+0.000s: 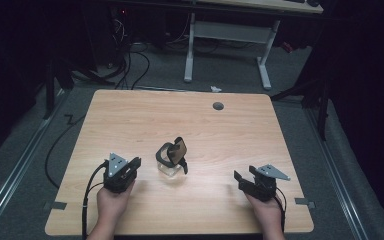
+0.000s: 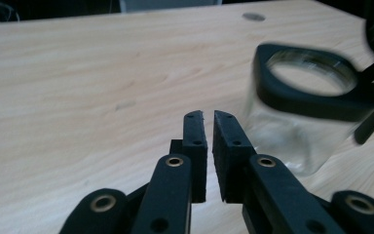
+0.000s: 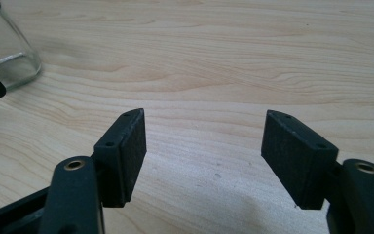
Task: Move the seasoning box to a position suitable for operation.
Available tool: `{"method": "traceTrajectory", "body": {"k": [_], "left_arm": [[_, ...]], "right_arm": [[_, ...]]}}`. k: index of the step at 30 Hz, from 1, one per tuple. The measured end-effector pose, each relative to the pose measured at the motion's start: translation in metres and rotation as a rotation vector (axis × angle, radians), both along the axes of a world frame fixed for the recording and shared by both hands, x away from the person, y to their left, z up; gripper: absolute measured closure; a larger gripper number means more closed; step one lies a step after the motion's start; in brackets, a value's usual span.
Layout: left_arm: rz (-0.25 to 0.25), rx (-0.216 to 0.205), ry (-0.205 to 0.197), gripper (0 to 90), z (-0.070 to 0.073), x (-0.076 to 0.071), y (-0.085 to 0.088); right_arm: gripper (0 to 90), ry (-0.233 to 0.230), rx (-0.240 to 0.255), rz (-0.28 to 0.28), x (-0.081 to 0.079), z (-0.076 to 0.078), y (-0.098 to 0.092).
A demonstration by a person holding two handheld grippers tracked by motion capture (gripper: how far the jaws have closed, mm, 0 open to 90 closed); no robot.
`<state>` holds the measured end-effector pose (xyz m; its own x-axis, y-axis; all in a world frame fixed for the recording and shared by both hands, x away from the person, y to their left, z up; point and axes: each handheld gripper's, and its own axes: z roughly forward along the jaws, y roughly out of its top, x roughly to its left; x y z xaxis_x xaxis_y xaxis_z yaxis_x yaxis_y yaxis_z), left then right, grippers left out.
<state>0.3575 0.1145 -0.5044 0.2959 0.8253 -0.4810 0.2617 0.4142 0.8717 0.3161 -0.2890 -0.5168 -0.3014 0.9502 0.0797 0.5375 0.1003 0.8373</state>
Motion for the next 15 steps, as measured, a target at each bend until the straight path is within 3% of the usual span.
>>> {"method": "traceTrajectory", "body": {"k": [7, 9, 12, 15], "left_arm": [[0.004, 0.008, 0.010, 87.1, -0.006, 0.006, 0.003], [-0.001, 0.026, 0.015, 90.0, -0.007, 0.011, 0.001], [-0.013, 0.020, 0.027, 90.0, -0.010, 0.021, -0.004], [-0.021, 0.030, 0.036, 90.0, -0.013, 0.030, -0.011]], "right_arm": [[35.0, 0.001, 0.004, -0.001, -0.002, -0.001, -0.001], [35.1, 0.001, 0.005, -0.001, -0.002, -0.001, -0.002], [36.2, 0.008, 0.010, 0.016, -0.002, -0.002, 0.000], [43.1, 0.005, 0.011, 0.049, -0.003, -0.002, 0.002]]}}
